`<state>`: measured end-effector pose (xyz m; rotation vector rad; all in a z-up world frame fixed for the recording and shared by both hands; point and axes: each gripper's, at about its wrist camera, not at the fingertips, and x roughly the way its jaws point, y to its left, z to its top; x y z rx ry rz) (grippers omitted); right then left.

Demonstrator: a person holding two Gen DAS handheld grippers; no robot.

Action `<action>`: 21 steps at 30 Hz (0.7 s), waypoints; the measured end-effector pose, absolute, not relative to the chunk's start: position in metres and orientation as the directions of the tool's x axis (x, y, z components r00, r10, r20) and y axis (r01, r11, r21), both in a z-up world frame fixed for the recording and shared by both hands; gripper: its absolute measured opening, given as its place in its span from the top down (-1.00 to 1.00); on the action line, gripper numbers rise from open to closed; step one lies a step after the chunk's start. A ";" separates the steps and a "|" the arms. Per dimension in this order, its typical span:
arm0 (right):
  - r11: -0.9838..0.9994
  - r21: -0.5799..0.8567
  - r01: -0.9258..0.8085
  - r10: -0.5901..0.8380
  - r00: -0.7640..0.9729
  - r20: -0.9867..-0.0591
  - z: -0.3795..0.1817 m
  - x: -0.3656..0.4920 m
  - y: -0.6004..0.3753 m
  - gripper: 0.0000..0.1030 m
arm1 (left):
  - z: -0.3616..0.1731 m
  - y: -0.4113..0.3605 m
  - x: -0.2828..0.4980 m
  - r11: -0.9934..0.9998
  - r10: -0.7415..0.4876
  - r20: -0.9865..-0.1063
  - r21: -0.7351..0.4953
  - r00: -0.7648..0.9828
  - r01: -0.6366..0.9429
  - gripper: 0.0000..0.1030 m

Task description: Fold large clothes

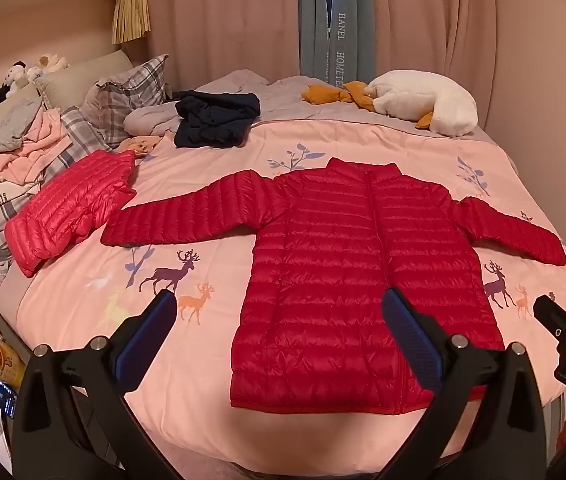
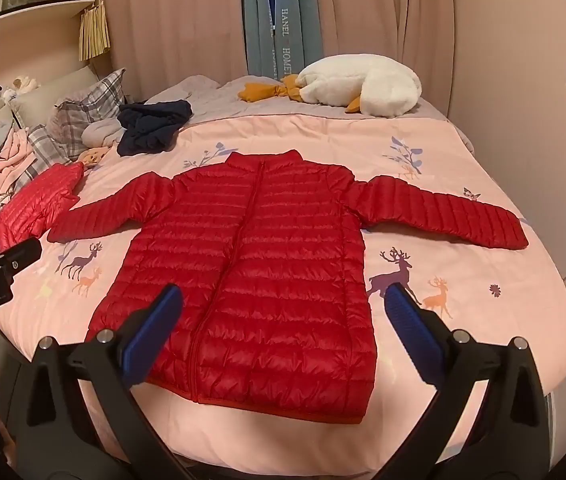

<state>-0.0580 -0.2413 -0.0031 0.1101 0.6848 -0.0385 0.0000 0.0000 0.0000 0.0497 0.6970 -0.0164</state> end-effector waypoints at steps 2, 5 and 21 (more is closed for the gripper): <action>0.993 0.090 0.075 -0.001 0.776 -0.631 -0.003 -0.057 -0.242 -0.96 | 0.002 -0.001 0.001 0.999 0.004 -0.642 0.041 0.766 0.029 -0.97; 0.993 0.088 0.074 -0.003 0.776 -0.631 -0.004 -0.057 -0.241 -0.96 | 0.004 0.000 0.002 0.999 0.008 -0.643 0.044 0.766 0.027 -0.97; 0.993 0.091 0.072 0.002 0.774 -0.633 -0.006 -0.057 -0.240 -0.96 | -0.006 -0.002 0.000 0.997 0.004 -0.641 0.061 0.767 0.045 -0.97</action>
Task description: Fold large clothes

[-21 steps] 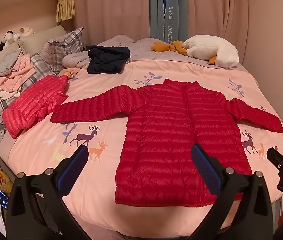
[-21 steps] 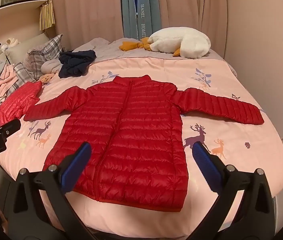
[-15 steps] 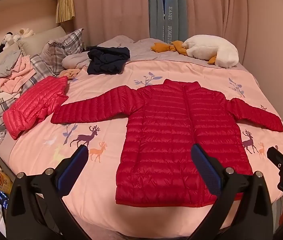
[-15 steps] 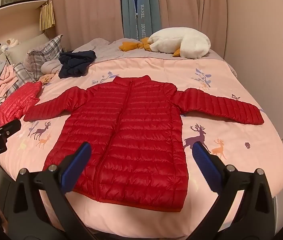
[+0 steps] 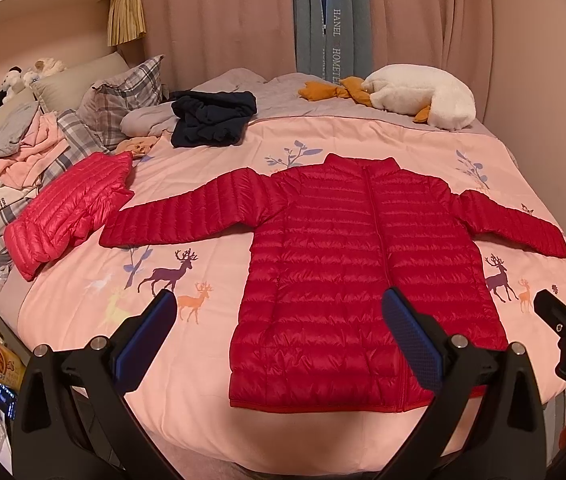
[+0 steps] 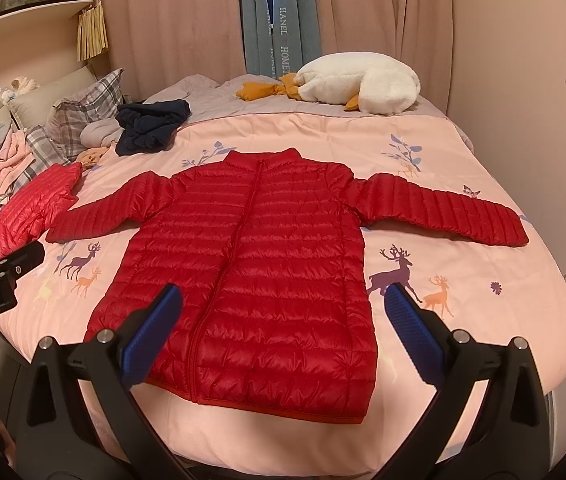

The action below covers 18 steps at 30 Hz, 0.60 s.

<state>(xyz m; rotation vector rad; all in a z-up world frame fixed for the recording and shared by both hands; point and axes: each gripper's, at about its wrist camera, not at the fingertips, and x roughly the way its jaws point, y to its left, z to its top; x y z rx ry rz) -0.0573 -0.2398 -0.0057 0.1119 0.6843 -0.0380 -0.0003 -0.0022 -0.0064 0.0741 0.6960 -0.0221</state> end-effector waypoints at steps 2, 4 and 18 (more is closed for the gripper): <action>0.993 0.089 0.073 0.000 0.775 -0.632 -0.006 -0.057 -0.239 -0.96 | -0.006 -0.002 0.000 0.997 0.008 -0.642 0.068 0.766 0.047 -0.97; 0.993 0.090 0.073 0.000 0.774 -0.633 -0.006 -0.057 -0.240 -0.96 | -0.007 -0.004 0.001 0.996 0.011 -0.649 0.074 0.761 0.049 -0.97; 0.993 0.093 0.077 -0.001 0.775 -0.632 -0.007 -0.057 -0.240 -0.96 | -0.008 -0.007 -0.001 0.995 0.010 -0.617 0.084 0.787 0.054 -0.97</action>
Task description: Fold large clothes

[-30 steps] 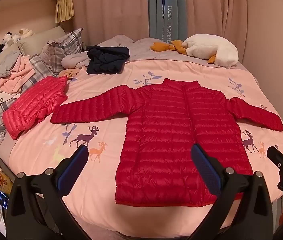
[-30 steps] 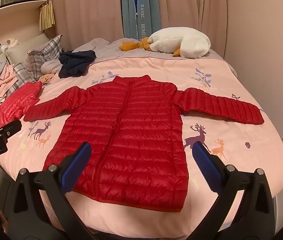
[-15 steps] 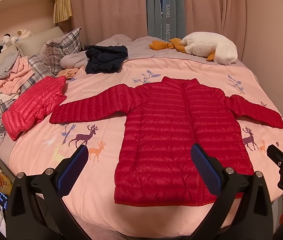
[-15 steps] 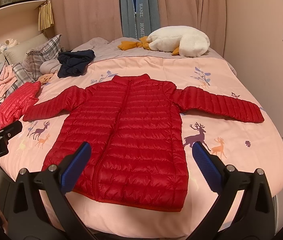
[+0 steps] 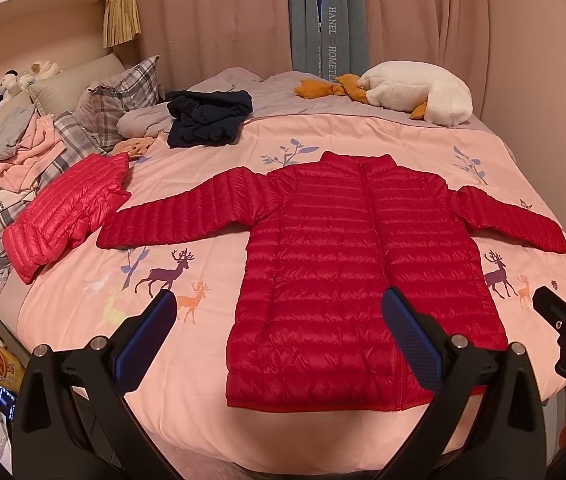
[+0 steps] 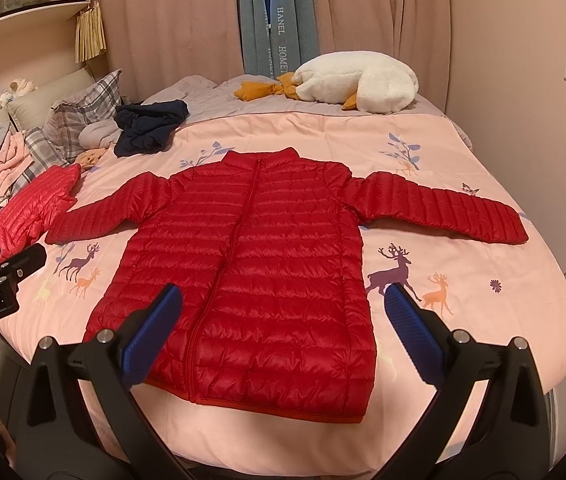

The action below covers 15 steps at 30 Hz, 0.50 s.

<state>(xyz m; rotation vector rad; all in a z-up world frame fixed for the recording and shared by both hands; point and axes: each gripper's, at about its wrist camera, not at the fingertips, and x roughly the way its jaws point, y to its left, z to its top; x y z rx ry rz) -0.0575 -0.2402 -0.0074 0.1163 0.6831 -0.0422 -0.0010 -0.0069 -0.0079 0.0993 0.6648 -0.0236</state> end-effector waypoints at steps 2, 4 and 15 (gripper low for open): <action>0.992 0.096 0.079 -0.001 0.775 -0.632 -0.010 -0.057 -0.241 -0.96 | -0.007 -0.007 -0.001 0.995 0.009 -0.612 0.084 0.791 0.054 -0.97; 0.992 0.096 0.082 -0.003 0.775 -0.632 -0.011 -0.057 -0.242 -0.96 | -0.008 -0.008 -0.001 0.994 0.015 -0.609 0.096 0.793 0.055 -0.97; 0.992 0.097 0.082 -0.003 0.776 -0.631 -0.011 -0.058 -0.242 -0.96 | -0.006 -0.009 -0.004 0.995 -0.001 -0.586 0.078 0.810 0.057 -0.97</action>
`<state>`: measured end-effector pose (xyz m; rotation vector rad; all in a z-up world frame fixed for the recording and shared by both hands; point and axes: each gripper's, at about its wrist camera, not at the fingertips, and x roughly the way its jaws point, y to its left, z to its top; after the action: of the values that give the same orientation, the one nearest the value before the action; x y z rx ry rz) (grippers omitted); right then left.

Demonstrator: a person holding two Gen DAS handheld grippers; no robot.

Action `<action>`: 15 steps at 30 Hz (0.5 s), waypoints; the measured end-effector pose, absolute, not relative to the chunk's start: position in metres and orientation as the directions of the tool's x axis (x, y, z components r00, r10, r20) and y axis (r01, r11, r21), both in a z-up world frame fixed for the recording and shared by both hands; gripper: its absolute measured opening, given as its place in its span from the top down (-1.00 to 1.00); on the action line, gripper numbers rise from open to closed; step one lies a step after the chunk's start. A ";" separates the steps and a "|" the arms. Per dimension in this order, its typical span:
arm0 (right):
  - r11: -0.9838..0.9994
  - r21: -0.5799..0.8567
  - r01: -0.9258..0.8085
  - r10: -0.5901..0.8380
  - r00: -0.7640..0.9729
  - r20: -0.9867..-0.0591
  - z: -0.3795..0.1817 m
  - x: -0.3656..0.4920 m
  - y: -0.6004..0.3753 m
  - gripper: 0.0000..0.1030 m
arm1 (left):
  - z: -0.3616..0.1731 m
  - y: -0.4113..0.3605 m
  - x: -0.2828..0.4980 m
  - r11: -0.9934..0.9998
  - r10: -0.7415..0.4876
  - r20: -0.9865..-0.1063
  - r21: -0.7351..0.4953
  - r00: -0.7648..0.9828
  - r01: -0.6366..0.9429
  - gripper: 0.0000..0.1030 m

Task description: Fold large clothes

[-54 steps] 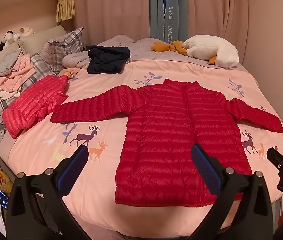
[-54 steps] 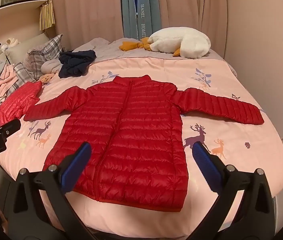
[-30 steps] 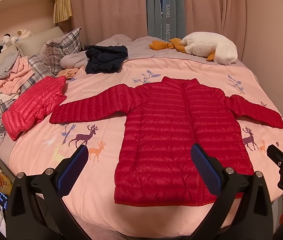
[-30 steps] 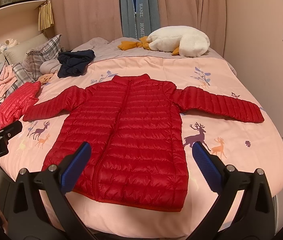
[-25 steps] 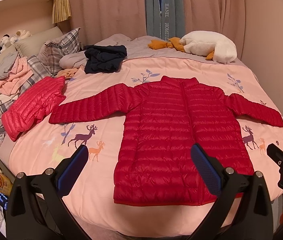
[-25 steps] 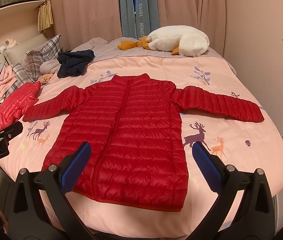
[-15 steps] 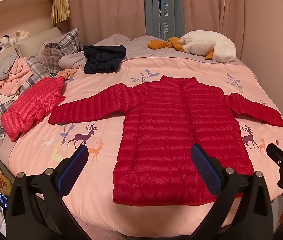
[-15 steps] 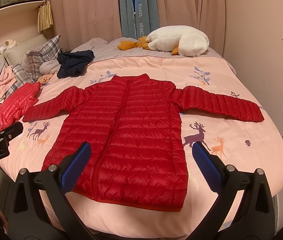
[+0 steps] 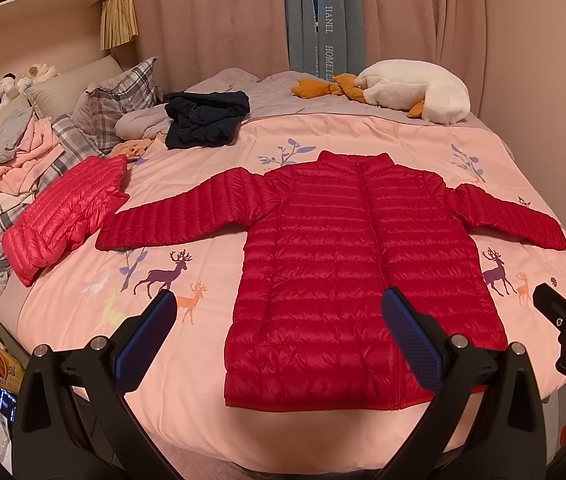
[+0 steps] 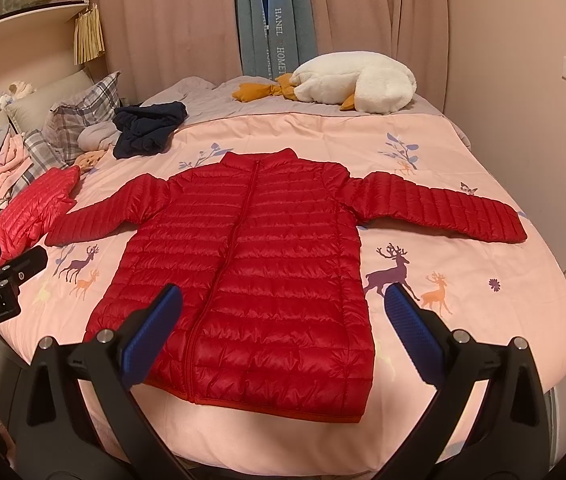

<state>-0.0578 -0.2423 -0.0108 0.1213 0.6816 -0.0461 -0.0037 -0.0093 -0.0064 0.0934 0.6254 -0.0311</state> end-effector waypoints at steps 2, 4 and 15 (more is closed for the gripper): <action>0.992 0.096 0.082 -0.003 0.776 -0.631 -0.011 -0.058 -0.242 -0.96 | -0.006 -0.010 -0.004 0.996 -0.001 -0.578 0.076 0.816 0.055 -0.97; 0.992 0.098 0.085 -0.004 0.776 -0.631 -0.012 -0.059 -0.243 -0.96 | -0.006 -0.010 -0.004 0.996 -0.003 -0.576 0.074 0.817 0.056 -0.97; 0.991 0.107 0.079 0.006 0.777 -0.629 -0.013 -0.060 -0.246 -0.96 | -0.005 -0.011 -0.005 0.996 -0.019 -0.565 0.057 0.825 0.062 -0.97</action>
<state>-0.0598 -0.2455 -0.0132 0.1306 0.6803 -0.0395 -0.0049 -0.0111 -0.0051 0.0741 0.5998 -0.0432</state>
